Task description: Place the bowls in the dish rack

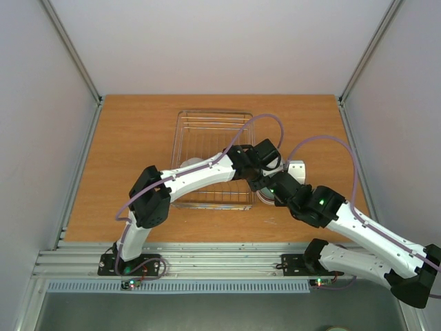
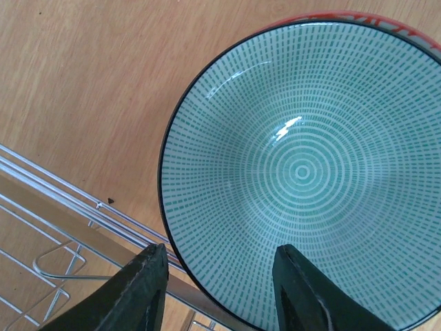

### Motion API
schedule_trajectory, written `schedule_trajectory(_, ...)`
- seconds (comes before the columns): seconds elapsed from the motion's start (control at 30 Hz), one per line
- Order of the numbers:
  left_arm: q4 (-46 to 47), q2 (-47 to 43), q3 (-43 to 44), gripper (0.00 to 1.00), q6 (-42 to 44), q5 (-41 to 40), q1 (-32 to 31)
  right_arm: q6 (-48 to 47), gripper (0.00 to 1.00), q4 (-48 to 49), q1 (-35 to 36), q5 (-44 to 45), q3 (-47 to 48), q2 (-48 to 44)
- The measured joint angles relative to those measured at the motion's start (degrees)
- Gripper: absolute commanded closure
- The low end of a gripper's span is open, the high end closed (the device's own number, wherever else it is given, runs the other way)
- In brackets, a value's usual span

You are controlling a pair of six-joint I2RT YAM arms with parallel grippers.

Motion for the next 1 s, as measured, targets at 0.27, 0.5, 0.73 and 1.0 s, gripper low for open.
schedule_trajectory(0.27,0.1,0.5,0.0,0.68,-0.2,-0.2,0.0,0.0,0.77,0.1,0.0,0.0,-0.2,0.9)
schedule_trajectory(0.5,0.2,0.5,0.0,0.61,-0.2,-0.4,0.0,0.0,0.77,0.4,0.0,0.0,-0.2,1.6)
schedule_trajectory(0.73,0.3,0.6,0.0,0.59,-0.2,-0.7,0.0,-0.1,0.77,1.0,0.0,-0.1,-0.2,2.1)
schedule_trajectory(1.0,0.8,0.9,0.0,0.46,-0.3,-0.7,0.0,-0.2,0.77,1.4,0.0,-0.3,-0.2,2.8)
